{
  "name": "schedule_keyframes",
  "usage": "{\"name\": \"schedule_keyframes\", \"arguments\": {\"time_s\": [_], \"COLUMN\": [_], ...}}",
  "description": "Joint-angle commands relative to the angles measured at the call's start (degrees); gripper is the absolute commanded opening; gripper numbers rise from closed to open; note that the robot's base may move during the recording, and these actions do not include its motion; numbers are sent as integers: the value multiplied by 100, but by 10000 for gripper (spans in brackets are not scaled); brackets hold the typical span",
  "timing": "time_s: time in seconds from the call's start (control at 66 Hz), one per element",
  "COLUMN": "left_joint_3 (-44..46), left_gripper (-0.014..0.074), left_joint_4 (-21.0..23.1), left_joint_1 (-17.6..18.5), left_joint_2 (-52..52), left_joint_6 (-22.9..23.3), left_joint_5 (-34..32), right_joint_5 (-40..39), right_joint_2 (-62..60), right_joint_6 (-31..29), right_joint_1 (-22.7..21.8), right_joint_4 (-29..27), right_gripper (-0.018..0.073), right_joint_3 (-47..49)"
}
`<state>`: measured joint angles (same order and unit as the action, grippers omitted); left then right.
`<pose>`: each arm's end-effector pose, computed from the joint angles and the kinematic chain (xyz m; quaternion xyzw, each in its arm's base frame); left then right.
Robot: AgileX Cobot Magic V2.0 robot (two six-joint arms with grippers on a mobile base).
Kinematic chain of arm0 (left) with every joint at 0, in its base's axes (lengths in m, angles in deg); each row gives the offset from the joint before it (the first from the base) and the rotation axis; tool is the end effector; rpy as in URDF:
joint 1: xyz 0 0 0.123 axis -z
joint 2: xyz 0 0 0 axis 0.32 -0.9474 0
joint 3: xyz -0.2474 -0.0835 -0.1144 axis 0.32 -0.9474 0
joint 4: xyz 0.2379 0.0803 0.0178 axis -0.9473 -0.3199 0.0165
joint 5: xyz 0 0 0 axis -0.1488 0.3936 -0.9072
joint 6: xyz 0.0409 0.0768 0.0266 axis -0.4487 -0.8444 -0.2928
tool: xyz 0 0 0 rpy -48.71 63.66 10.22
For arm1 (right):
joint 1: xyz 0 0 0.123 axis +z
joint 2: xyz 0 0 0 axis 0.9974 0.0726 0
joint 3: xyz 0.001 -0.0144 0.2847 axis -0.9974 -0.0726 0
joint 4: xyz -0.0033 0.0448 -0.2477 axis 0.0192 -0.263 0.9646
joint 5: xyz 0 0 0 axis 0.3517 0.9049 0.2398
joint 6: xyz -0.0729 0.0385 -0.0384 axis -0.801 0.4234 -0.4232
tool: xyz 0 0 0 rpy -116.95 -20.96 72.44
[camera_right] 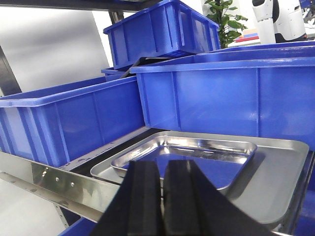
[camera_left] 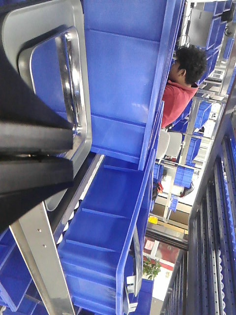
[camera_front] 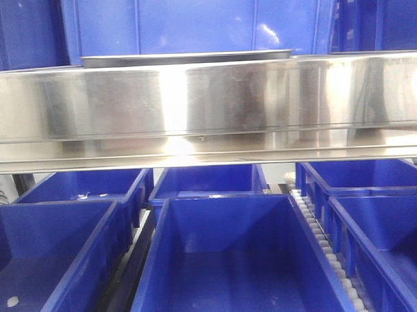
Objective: Stack silver trays without gaps
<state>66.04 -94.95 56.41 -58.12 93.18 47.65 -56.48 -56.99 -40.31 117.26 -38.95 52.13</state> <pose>0.0811 -0.0614 0.3457 0.1441 0.6545 -0.3099 0.6744 0.0933 0.0558 0.3332 -0.0932 0.6835 0.2845 0.6658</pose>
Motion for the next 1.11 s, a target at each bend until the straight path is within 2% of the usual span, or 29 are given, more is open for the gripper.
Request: {"name": "schedule_keyframes", "arguments": {"time_s": [0.0,0.333,0.394,0.424,0.455,0.5,0.545,0.621,0.697,0.803,0.955,1.091], "left_joint_3": [-11,-11,-11,-11,-11,-11,-11,-11,-11,-11,-11,-11], "left_gripper": [4,4,4,4,4,4,4,4,4,4,4,4], "left_joint_4": [-31,-31,-31,-31,-31,-31,-31,-31,-31,-31,-31,-31], "left_joint_1": [39,39,39,39,39,16,16,16,16,16,16,16], "left_joint_2": [33,33,33,33,33,31,31,31,31,31,31,31], "left_joint_6": [7,7,7,7,7,7,7,7,7,7,7,7], "left_joint_5": [-61,-61,-61,-61,-61,-61,-61,-61,-61,-61,-61,-61], "right_joint_5": [-118,-187,-42,24,51,20,-191,-827,-1302,-1068,-552,-448], "right_joint_2": [-34,-33,-46,-46,-57,-104,-145,-210,-334,-634,-1220,-1859], "right_joint_6": [-33,-33,-162,-621,-1322,-2522,-3862,-4954,-4996,-4996,-4953,-4466], "right_joint_1": [2,2,-43,-71,-131,-295,-583,-1070,-1669,-2244,-2527,-2672], "right_joint_4": [63,63,-279,-541,-774,-1353,-2211,-3104,-3186,-3186,-3186,-3186], "right_gripper": [-17,-17,-17,-17,-17,-17,-17,-17,-17,-17,-17,-17], "right_joint_3": [-5,-5,-15,-43,-66,-136,-294,-640,-1048,-1434,-1848,-2289]}}
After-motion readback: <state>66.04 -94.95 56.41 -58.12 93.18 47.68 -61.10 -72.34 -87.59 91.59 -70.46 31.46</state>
